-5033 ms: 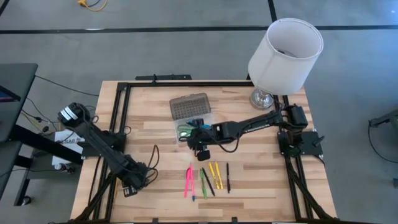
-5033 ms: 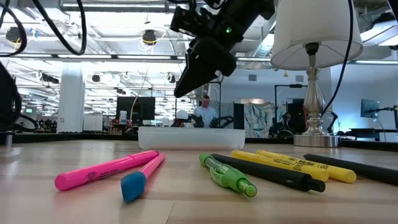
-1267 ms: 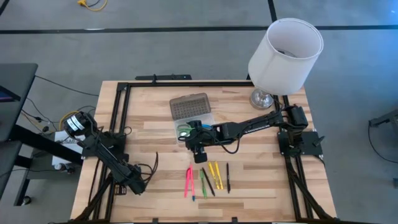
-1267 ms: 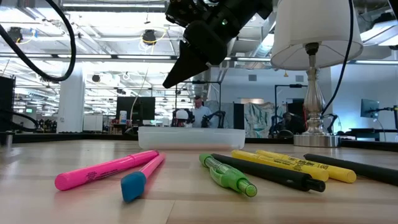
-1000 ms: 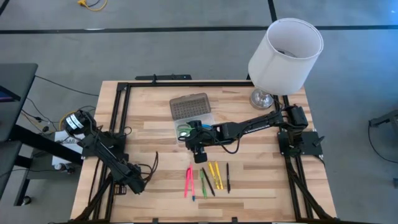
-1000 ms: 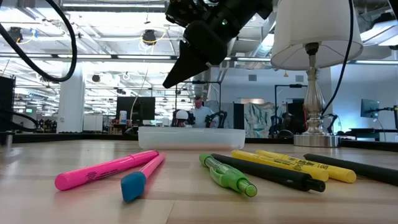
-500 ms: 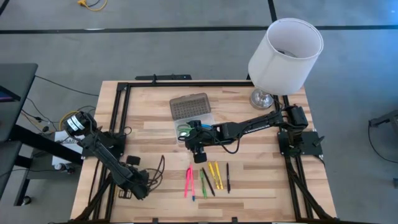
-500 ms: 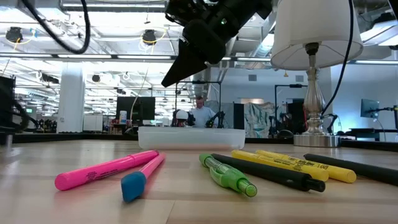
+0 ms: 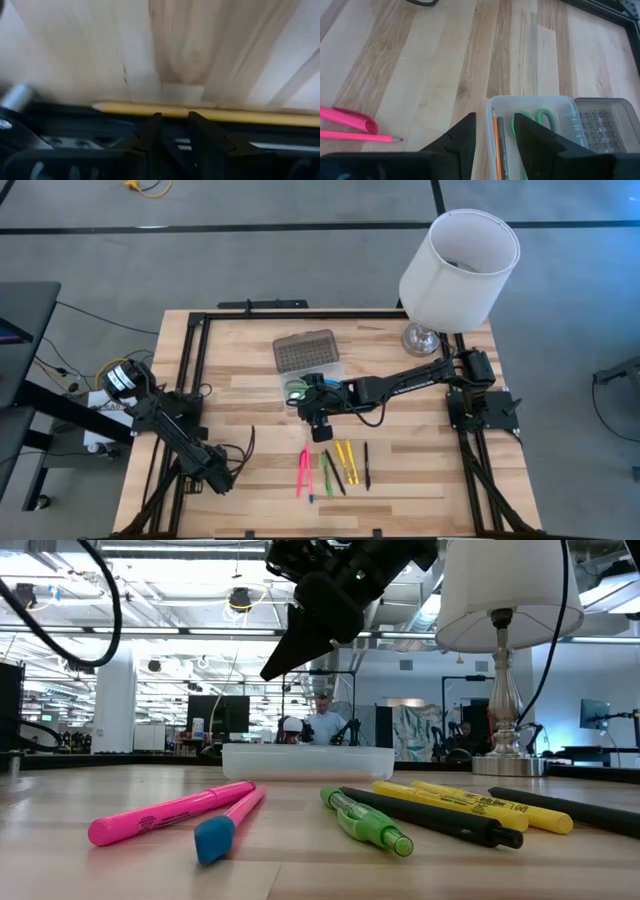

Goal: Pick & place school supplies into a supply box
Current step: Put the yellow pencil into the transparent supply box

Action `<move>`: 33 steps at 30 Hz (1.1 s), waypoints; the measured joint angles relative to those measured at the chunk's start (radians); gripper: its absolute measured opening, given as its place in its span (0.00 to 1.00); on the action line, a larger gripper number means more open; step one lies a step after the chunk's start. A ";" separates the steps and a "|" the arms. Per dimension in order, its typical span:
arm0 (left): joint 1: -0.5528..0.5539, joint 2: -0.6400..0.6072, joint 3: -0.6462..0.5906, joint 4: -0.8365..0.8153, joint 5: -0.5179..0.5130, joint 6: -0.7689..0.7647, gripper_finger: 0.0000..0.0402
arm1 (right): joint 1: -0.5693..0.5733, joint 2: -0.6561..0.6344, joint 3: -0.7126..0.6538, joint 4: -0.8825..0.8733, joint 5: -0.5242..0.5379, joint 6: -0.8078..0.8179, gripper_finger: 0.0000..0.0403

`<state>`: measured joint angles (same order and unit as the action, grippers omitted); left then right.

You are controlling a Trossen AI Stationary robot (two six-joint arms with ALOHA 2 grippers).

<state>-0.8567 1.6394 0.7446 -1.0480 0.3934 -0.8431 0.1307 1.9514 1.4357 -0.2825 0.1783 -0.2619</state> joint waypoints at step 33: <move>-0.018 -0.003 0.053 -0.012 -0.084 0.011 0.23 | 0.000 0.000 0.000 0.006 -0.023 0.000 0.31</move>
<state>-0.8745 1.6363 0.7973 -1.0595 0.3097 -0.8321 0.1303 1.9514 1.4353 -0.2764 0.1552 -0.2615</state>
